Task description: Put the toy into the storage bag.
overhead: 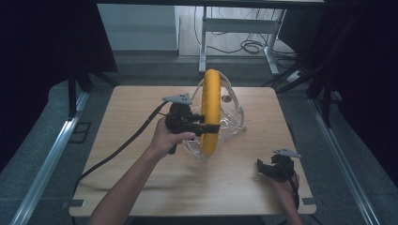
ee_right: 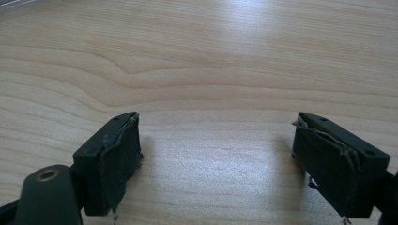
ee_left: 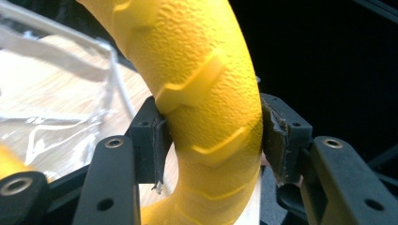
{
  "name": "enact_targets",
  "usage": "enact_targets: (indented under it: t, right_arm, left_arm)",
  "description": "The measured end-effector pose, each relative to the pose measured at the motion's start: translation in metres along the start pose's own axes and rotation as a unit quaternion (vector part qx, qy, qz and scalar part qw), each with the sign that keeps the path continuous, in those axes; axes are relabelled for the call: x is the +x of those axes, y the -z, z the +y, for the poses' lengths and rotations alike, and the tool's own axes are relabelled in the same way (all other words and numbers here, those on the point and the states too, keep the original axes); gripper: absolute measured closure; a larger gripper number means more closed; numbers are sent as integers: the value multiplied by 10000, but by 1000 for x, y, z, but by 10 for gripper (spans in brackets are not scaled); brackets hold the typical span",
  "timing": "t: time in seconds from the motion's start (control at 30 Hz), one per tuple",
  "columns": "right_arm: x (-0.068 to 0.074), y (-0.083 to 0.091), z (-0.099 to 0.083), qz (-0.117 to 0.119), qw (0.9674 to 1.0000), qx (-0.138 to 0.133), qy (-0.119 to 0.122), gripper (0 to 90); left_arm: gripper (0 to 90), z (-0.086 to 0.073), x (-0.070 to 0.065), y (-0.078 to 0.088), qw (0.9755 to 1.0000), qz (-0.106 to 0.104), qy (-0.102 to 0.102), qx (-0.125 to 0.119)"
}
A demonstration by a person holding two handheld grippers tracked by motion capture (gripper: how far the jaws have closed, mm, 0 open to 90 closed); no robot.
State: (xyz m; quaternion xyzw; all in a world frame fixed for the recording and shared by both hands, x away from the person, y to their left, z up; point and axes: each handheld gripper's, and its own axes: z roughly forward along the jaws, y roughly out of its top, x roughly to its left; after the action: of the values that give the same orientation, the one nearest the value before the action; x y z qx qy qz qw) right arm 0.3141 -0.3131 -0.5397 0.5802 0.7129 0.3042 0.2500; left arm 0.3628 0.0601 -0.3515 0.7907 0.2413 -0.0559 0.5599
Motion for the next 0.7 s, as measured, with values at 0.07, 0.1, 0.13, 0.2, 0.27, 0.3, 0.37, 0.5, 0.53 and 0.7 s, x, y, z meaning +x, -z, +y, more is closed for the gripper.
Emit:
enact_targets:
  t: [0.07,0.1,0.13,0.2,0.27,0.3,0.37,0.5,0.53,0.7]
  right_arm:
    - [0,0,0,1,10000,1,-7,155]
    - [0,0,0,2,10000,2,-10,155]
    - [0,0,0,2,10000,2,-20,155]
    - [0,0,0,2,10000,2,-8,155]
    - [0,0,0,-3,10000,-5,8,155]
    - [0,0,0,-3,10000,-5,8,155]
    - [0,0,0,0,10000,-1,-15,155]
    - [0,0,0,-1,10000,6,2,155]
    - [0,0,0,-4,10000,-1,4,156]
    - [0,0,0,7,10000,13,-12,155]
  left_arm:
    - [467,-1,2,0,10000,75,7,46]
    - [465,-1,4,-2,9997,219,2,109]
    - [463,-1,5,-3,9996,258,7,123]
    - [463,-1,6,-4,9995,284,15,102]
    - [463,-1,7,-5,9993,349,29,87]
    - [463,-1,7,-5,9993,349,29,87]
    - [456,0,8,-7,9989,454,67,92]
    - [396,-1,10,-8,9966,786,39,254]
    - [391,-2,10,-7,9964,812,31,251]
    - [359,0,5,-5,9968,793,-22,128]
